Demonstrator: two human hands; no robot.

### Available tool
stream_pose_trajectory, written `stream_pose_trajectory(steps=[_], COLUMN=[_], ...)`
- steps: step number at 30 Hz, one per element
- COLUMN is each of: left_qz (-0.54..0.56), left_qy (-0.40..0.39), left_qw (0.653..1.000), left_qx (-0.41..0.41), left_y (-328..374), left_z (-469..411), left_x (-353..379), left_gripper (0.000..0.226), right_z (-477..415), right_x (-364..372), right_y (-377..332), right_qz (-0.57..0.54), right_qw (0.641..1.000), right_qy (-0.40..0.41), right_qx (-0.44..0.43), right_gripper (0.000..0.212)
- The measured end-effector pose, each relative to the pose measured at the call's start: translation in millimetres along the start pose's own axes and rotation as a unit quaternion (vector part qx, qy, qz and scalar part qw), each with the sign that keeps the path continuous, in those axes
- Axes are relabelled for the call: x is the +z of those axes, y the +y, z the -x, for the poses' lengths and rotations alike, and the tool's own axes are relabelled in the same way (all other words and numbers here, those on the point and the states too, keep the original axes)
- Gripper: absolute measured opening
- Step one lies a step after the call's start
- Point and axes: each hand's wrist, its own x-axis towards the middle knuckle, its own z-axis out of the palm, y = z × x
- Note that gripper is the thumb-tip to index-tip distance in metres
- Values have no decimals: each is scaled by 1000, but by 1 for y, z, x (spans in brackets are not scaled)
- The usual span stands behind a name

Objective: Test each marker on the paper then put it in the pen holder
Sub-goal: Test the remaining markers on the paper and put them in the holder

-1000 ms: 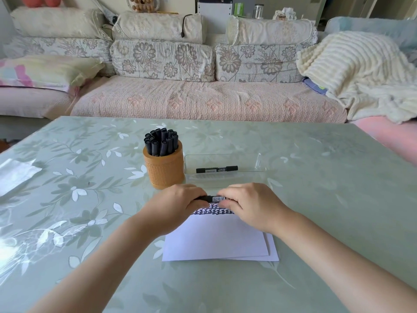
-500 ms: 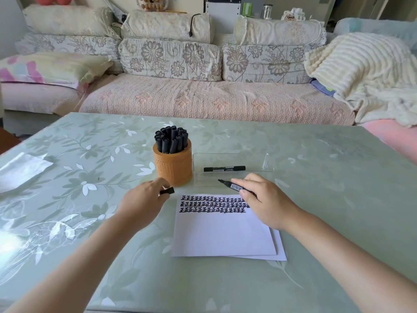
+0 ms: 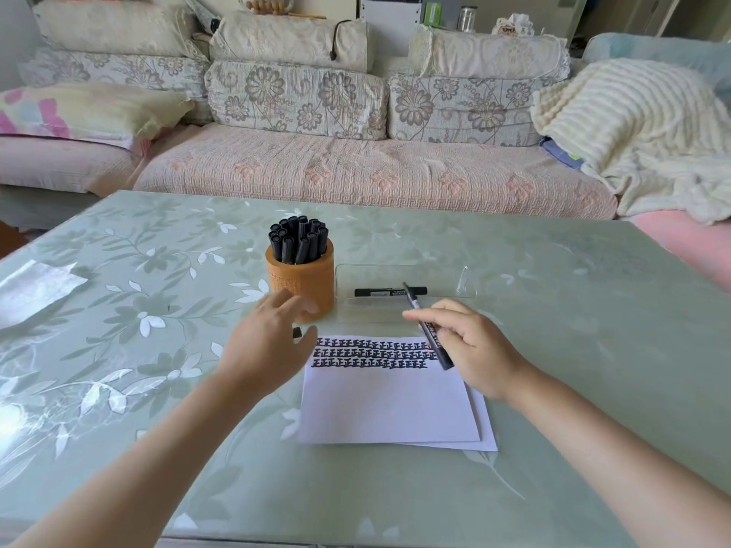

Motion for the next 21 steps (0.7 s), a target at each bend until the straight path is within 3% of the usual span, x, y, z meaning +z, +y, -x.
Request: stream_pose_trajectory(steps=[2,4,7,9,14,17,21], left_qz=[46,65,68,60,17,2,7], left_qy=[-1,-23,-73,-96,-129,-127,-127], left_qw=[998,992,982,974,968,967,968], left_qx=[53,104,162,194,214,220,215], left_y=[19,40,66,73,76,78,78], left_z=[5,13,25,31,37,37,37], left_x=[1,7,23,36,53,54,56], left_gripper=[16,20,22,22,36,35,33], right_z=[1,5,12,15,16,14,16], right_x=[-3,-5,-6,-5,-3,0,5], right_y=[-1,1,7,10,14,22,31], right_qz=[-34,-38,-26,-71,-200,-174,-162], right_qw=[999,999,999,995,970,970,966], right_qy=[9,25,45,67,118,109,103], right_qx=[13,23,14,12,71,133,172], right_gripper=[74,71,26,8,14,6,14])
